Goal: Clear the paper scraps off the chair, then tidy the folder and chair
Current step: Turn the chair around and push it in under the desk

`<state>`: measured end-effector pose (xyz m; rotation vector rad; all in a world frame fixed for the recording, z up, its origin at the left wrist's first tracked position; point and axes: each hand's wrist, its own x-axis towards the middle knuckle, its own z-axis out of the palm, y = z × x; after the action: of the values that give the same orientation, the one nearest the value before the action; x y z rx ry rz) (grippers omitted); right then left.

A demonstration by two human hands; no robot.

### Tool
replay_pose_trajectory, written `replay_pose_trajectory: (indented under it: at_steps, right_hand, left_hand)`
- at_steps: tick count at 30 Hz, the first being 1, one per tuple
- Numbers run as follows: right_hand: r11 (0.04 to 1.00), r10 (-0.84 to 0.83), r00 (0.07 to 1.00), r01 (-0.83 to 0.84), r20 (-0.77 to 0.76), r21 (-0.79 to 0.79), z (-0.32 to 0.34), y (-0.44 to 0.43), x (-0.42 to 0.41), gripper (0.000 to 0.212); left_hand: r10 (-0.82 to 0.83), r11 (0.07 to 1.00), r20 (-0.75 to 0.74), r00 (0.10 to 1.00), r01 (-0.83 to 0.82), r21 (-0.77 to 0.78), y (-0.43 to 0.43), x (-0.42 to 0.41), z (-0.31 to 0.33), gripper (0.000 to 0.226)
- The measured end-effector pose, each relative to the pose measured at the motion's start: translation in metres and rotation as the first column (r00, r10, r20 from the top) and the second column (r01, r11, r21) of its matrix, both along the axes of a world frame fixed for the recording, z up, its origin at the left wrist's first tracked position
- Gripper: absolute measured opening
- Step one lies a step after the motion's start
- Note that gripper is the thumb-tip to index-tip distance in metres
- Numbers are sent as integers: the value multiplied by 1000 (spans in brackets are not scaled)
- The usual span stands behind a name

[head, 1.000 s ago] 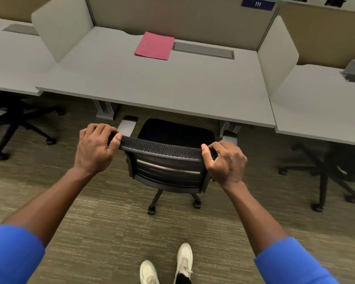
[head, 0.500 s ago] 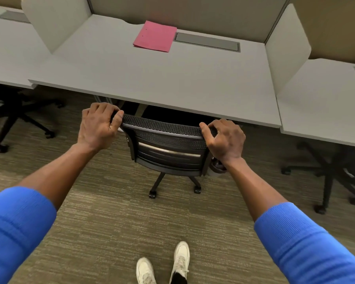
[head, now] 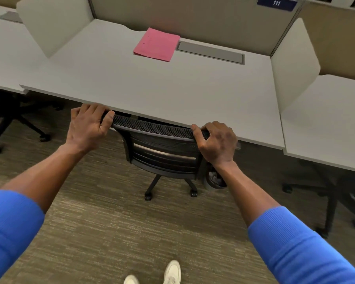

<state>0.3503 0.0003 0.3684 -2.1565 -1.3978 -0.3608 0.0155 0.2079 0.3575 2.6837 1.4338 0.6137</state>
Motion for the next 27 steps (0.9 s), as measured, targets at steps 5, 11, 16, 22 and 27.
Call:
replay_pose_trajectory:
  at_steps: [5,11,16,22,27]
  right_hand:
    - [1000,-4,1000,3,22,19,-2,24,9,54]
    - [999,-34,999,34,5,0,-3,53,14,56]
    - [998,-61,998,61,20,17,-4,74,10,51]
    - [994,-110,993,109,44,14,-6,97,3,48]
    - [994,-105,991,105,81,9,-9,101,4,48]
  left_hand:
    - [11,1000,1,1000,-11,0,24,5,-5,45]
    - [21,1000,11,1000,-20,-24,52,15,-2,46]
    - [-4,1000,24,1000,4,-18,80,14,-4,49]
    - [-33,999,23,999,33,-3,111,13,-5,48]
    - [-68,997,24,997,67,30,121,10,-8,55]
